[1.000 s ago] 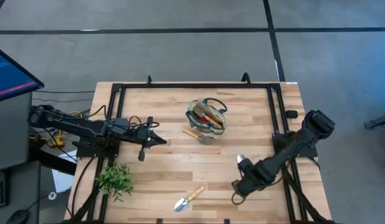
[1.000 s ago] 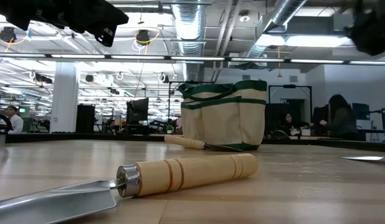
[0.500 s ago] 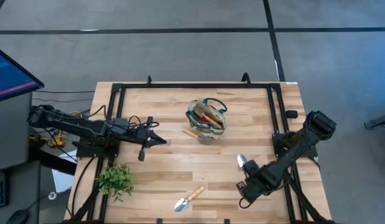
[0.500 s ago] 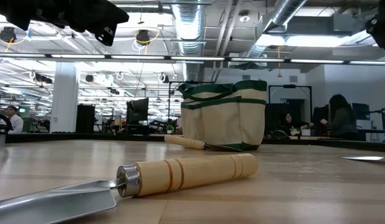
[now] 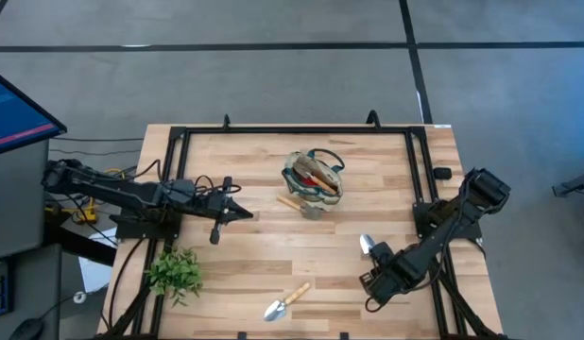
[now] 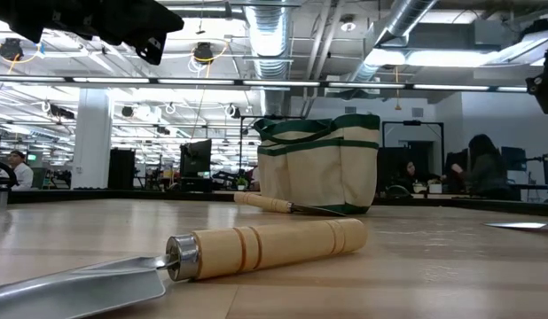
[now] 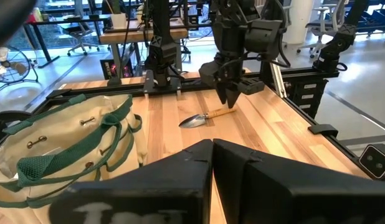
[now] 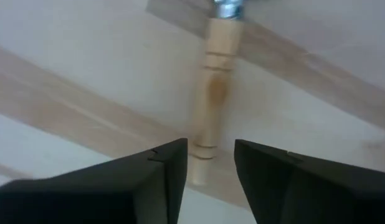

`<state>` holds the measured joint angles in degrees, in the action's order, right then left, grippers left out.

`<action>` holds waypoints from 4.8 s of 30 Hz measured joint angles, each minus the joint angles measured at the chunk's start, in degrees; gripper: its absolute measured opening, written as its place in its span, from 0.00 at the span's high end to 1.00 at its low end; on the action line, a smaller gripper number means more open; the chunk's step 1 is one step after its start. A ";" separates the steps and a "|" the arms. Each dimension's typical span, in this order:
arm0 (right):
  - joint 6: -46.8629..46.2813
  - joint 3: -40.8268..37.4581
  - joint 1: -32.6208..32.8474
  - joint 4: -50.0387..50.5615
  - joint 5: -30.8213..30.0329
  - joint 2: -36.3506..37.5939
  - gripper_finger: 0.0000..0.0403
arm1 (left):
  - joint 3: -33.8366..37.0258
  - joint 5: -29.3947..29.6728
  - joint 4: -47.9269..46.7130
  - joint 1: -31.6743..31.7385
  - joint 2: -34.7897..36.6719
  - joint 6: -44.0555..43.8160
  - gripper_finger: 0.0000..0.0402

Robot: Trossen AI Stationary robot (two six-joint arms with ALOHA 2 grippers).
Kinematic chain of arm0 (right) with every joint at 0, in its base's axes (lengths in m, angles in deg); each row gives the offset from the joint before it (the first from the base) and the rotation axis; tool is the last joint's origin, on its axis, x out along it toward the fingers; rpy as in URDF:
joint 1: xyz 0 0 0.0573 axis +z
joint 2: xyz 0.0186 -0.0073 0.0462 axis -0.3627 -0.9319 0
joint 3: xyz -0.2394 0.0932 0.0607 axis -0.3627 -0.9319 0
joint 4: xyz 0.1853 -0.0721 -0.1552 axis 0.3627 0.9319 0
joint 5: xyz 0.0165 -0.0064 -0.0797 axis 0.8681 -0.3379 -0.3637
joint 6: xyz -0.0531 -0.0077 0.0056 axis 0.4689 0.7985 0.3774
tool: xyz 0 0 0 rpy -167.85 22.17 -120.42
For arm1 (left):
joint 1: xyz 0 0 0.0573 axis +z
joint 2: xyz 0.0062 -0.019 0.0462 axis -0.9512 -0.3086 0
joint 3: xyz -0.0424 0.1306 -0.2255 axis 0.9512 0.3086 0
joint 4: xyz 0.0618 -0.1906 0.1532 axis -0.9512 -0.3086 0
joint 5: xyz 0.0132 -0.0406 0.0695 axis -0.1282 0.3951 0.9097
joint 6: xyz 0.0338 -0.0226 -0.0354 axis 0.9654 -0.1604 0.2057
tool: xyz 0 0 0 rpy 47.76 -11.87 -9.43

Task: Pick & Place Garden tools in Gardening bag
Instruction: Put the brown trowel into the gardening bag

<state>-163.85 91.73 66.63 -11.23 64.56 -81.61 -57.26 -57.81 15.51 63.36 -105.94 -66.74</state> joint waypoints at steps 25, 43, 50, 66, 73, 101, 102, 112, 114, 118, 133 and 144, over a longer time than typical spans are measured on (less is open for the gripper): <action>0.00 -0.82 0.00 -1.70 -1.51 0.00 0.72 | 0.00 0.01 -0.02 0.00 0.00 0.02 1.00; 0.00 -4.84 0.00 -7.95 -1.45 0.15 0.87 | 0.02 0.01 0.04 0.02 -0.02 0.02 1.00; 4.60 -1.39 -0.36 -2.73 0.25 -0.22 0.87 | 0.02 0.01 0.09 0.00 -0.02 0.02 1.00; 23.46 17.73 -7.79 28.23 -3.30 -0.07 0.87 | 0.02 0.01 0.17 0.00 -0.02 0.04 1.00; 37.86 22.66 -14.44 35.55 -10.88 -0.04 0.87 | 0.02 0.01 0.17 0.00 -0.02 0.04 1.00; 96.92 28.08 -31.86 37.70 -33.27 0.00 0.87 | 0.02 0.01 0.00 0.02 -0.02 -0.09 1.00; 98.37 28.08 -31.66 37.39 -33.26 0.00 0.87 | 0.02 0.01 0.00 0.01 -0.02 -0.09 1.00; 111.14 28.08 -31.10 32.11 -38.35 0.00 0.87 | 0.02 2.11 0.35 0.07 -0.02 -0.11 1.00; 112.68 28.08 -31.81 31.71 -39.07 0.00 0.87 | 0.02 2.11 0.52 0.07 -0.02 -0.07 1.00; 116.45 28.08 -33.27 31.76 -40.61 -0.16 0.87 | 0.02 2.13 0.55 0.07 -0.02 -0.06 1.00; 118.96 32.21 -35.41 41.82 -51.08 -15.90 0.87 | 0.02 2.18 0.57 0.09 -0.02 0.02 1.00; 128.48 45.53 -35.26 41.47 -52.90 -16.09 0.87 | 0.02 2.18 0.44 0.11 -0.02 0.04 1.00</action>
<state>-35.37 137.26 31.38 30.24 11.66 -97.70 -57.24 -55.63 15.95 63.47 -105.96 -66.70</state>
